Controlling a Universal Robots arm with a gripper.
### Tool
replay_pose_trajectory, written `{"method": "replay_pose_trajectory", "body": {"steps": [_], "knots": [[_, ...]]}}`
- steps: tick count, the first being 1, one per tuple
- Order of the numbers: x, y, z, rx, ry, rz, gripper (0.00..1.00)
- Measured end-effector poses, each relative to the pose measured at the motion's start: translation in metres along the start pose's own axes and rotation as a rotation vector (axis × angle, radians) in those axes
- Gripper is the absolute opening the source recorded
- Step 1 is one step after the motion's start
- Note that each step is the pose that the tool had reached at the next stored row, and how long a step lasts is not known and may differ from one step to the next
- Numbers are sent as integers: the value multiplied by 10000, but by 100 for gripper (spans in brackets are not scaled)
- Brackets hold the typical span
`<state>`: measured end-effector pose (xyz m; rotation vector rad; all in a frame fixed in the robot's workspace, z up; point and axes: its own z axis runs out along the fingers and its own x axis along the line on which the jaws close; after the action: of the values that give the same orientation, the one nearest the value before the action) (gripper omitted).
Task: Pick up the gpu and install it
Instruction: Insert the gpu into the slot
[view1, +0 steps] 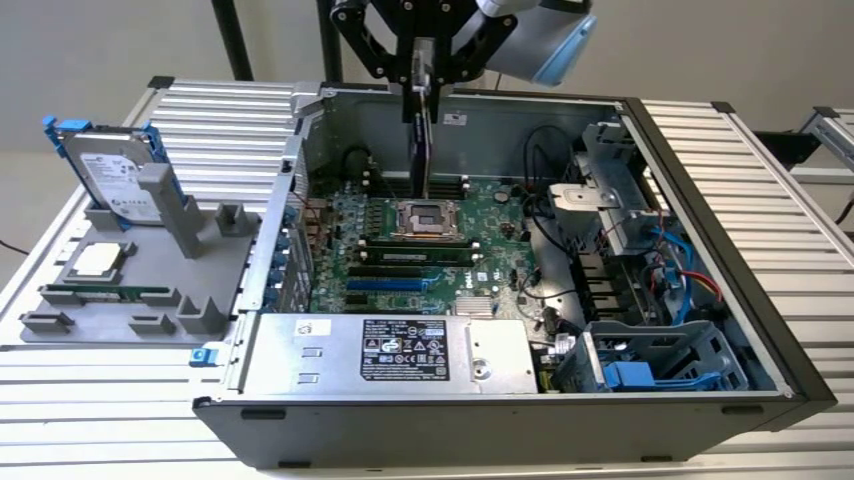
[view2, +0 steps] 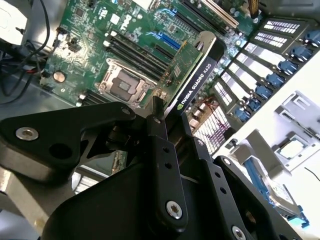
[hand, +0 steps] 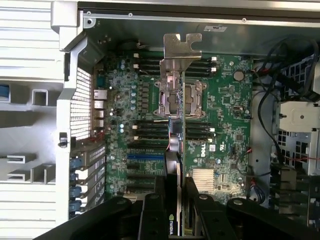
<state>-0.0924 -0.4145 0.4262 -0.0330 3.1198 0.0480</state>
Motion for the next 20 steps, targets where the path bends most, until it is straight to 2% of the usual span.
{"method": "replay_pose_trajectory", "body": {"steps": [20], "knots": [[-10,0,-4,-22,33,-1051,0]]}}
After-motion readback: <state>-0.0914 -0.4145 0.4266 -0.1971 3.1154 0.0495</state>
